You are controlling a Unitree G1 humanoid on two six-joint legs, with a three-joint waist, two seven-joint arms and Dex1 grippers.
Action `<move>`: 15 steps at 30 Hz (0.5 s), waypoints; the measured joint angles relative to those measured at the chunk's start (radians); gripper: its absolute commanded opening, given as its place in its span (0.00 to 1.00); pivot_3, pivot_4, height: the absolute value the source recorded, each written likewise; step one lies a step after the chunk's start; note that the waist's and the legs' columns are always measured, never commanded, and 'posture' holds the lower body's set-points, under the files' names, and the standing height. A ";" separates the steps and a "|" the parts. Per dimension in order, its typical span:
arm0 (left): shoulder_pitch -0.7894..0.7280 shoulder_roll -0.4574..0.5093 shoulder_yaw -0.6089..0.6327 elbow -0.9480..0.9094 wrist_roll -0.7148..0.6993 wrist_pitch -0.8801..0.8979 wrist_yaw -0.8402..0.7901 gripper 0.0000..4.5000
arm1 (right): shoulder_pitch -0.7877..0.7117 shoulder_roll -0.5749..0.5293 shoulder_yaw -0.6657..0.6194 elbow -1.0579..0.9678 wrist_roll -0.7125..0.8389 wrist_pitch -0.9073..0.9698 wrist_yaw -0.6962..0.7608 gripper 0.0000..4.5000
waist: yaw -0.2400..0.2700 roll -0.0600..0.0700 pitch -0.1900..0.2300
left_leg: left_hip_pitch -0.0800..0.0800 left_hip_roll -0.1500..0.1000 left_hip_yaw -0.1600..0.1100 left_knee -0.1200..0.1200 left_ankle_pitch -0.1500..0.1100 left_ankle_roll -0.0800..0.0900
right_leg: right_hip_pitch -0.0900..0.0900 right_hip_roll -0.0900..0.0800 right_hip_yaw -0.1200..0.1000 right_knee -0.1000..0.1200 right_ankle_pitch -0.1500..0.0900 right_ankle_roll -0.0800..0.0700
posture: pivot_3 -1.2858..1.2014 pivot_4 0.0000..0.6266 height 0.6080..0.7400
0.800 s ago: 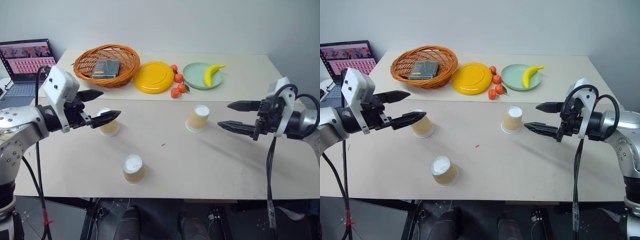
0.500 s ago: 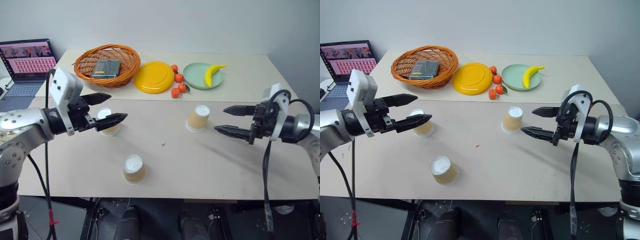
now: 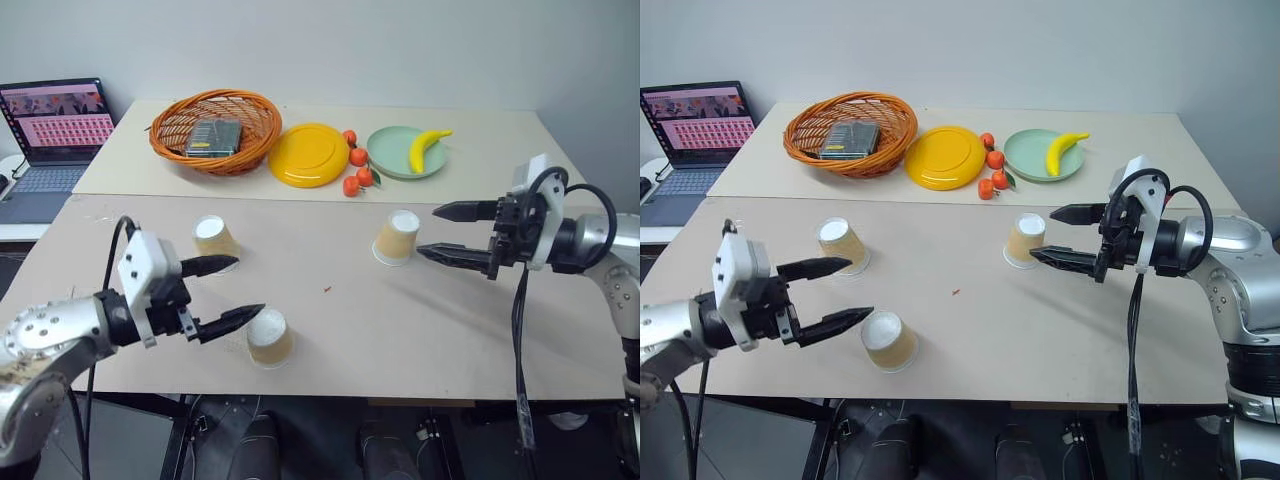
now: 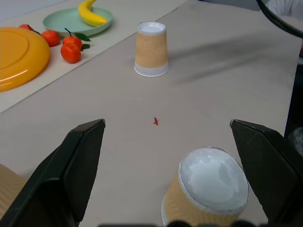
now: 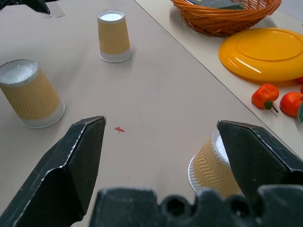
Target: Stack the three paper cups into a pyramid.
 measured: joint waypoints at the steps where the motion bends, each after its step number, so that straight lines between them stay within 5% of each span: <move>1: 0.013 -0.007 -0.010 -0.002 0.012 -0.021 -0.006 1.00 | -0.004 0.000 0.001 0.000 0.000 0.002 0.000 0.98 | 0.000 0.000 0.000 | 0.000 0.000 0.000 0.000 0.000 0.000 | 0.000 0.000 0.000 0.000 0.000 0.000 | 0.52 0.24 0.94; 15: 0.101 -0.065 -0.153 0.050 0.196 -0.259 -0.085 1.00 | -0.051 -0.028 0.000 0.006 -0.004 0.020 -0.004 0.98 | -0.002 0.000 0.000 | 0.000 0.000 0.000 0.000 0.000 0.000 | 0.000 0.000 0.000 0.000 0.000 0.000 | 0.52 0.24 0.94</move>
